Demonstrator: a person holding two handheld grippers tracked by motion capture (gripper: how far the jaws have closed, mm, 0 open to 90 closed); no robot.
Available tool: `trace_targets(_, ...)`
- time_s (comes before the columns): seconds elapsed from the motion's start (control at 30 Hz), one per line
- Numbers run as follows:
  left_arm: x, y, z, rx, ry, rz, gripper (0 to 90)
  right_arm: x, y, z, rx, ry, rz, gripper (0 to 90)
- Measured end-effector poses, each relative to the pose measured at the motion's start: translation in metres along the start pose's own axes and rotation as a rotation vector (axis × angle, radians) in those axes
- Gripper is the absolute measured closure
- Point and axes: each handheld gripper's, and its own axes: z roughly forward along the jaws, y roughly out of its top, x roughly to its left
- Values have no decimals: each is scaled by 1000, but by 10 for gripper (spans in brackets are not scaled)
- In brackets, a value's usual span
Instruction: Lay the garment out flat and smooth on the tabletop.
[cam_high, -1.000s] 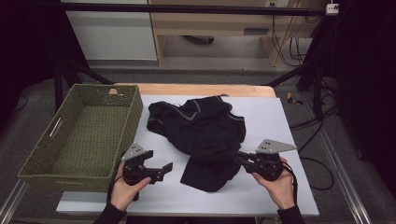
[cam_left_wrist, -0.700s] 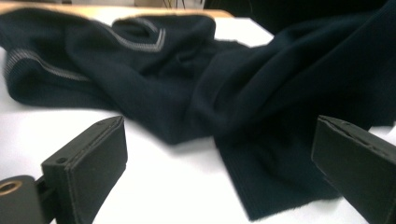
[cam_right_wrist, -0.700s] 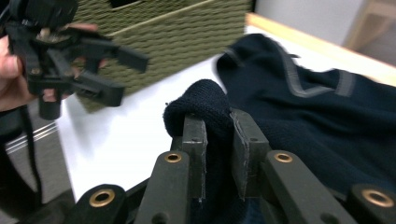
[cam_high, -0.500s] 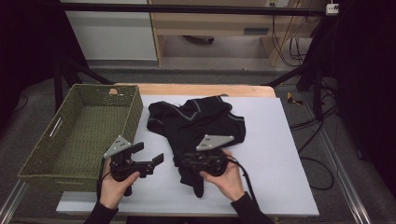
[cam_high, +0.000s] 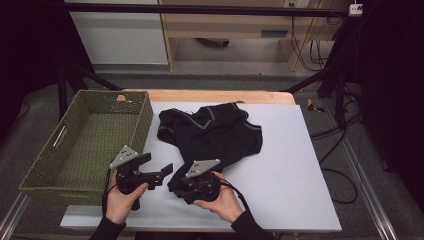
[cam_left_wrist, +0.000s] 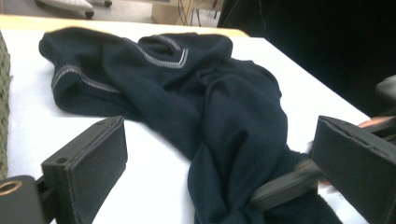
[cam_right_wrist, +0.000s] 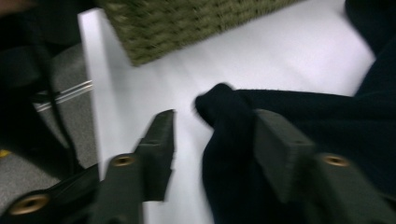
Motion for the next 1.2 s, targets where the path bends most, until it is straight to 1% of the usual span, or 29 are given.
trace_targets(0.07,-3,-2,2,14,22,25,30,2,-4,-21,-24,-7,-3,405)
trace_targets(0.1,-5,-3,3,25,24,31,31,1,-8,-32,-34,-15,2,386)
trace_targets(0.13,-7,-5,4,34,24,41,32,-1,-12,-42,-48,-32,3,381)
trace_targets(0.17,-10,-7,5,49,25,49,37,-4,-16,-51,-57,-61,7,376)
trace_targets(0.23,-15,-12,9,90,18,52,69,-12,-27,-65,-69,-126,32,367)
trace_targets(0.27,-17,-15,11,109,18,66,80,-17,-34,-69,-69,-147,49,365)
trace_targets(0.33,-20,-21,17,146,11,86,113,-28,-46,-71,-68,-178,104,362)
trace_targets(0.37,-20,-25,19,164,11,94,134,-34,-50,-71,-53,-192,123,362)
trace_targets(0.43,-20,-32,23,201,12,108,191,-42,-56,-67,-42,-215,141,369)
trace_targets(0.5,-17,-37,26,239,17,129,259,-47,-57,-63,-39,-197,162,392)
trace_targets(0.53,-15,-39,26,252,16,135,326,-47,-57,-60,-40,-186,171,416)
trace_targets(0.57,-13,-42,26,264,6,125,388,-47,-56,-57,-39,-172,177,438)
trace_targets(0.6,-12,-44,26,280,-8,121,422,-46,-56,-54,-37,-165,166,473)
trace_targets(0.63,-11,-46,26,295,-12,119,463,-45,-55,-51,-26,-164,156,503)
trace_targets(0.67,-11,-48,27,305,-3,123,507,-44,-54,-49,-19,-153,156,537)
trace_targets(0.73,-9,-49,28,322,-9,114,587,-43,-52,-46,-20,-136,160,630)
trace_targets(0.77,-8,-49,29,326,-7,111,620,-42,-51,-46,-18,-146,160,698)
trace_targets(0.8,-7,-49,29,332,-10,113,666,-42,-50,-47,-15,-161,149,803)
trace_targets(0.83,-6,-50,30,333,-16,104,698,-42,-49,-49,-14,-161,154,840)
trace_targets(0.87,-6,-50,30,334,-14,94,723,-41,-48,-51,-26,-148,160,859)
trace_targets(0.93,-6,-48,29,326,-10,86,741,-37,-44,-57,-43,-128,150,871)
trace_targets(0.97,-6,-47,28,316,-5,87,741,-34,-41,-59,-53,-111,135,874)
trace_targets(1.03,-6,-46,25,279,14,76,738,-25,-35,-61,-59,-73,113,876)
trace_targets(1.1,-3,-44,23,253,23,52,727,-13,-31,-56,-47,-23,89,877)
trace_targets(1.17,-1,-43,22,237,38,41,728,-1,-30,-44,-21,23,64,877)
trace_targets(1.2,0,-43,23,233,44,42,729,5,-31,-36,-7,44,58,877)
